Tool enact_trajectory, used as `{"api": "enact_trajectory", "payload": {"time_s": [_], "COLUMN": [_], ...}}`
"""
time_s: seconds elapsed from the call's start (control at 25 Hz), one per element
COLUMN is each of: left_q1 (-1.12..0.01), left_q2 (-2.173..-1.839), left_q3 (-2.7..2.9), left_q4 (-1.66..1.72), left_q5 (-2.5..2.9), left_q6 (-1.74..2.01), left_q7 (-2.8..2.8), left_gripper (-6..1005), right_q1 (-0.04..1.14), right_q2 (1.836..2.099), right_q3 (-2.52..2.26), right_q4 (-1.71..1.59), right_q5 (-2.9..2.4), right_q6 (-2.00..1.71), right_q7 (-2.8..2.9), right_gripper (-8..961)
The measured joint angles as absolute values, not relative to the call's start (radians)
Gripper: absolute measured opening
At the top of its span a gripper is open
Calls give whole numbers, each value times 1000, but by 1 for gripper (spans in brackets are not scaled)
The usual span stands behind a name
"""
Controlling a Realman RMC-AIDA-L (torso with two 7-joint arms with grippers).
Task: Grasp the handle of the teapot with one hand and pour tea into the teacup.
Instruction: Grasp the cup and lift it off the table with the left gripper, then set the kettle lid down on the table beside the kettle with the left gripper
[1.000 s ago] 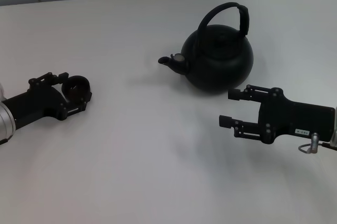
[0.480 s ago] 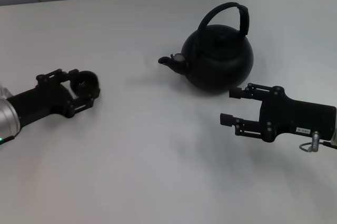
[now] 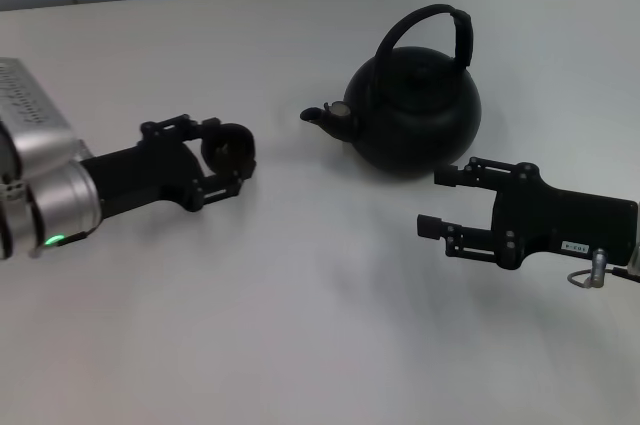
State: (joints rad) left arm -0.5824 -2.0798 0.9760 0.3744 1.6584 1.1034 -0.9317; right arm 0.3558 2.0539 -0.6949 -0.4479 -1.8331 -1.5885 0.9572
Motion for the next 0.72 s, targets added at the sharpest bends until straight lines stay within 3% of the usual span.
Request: {"api": "enact_trajectory", "payload": {"time_s": [0.72], "left_q1": [-604], "left_q2": [-2080], "left_q3": [1221], "left_q4": [334], "left_q5": [1485], "left_q6": [966], "left_q7": [-912], "left_gripper": [694], "right_q1": [369], "right_q2": [2060], "right_q3": [-695], "right_q4": [-445], "right_q5": [-1833], "right_q6": [-1594], "right_q7": [961], "right_gripper": [700]}}
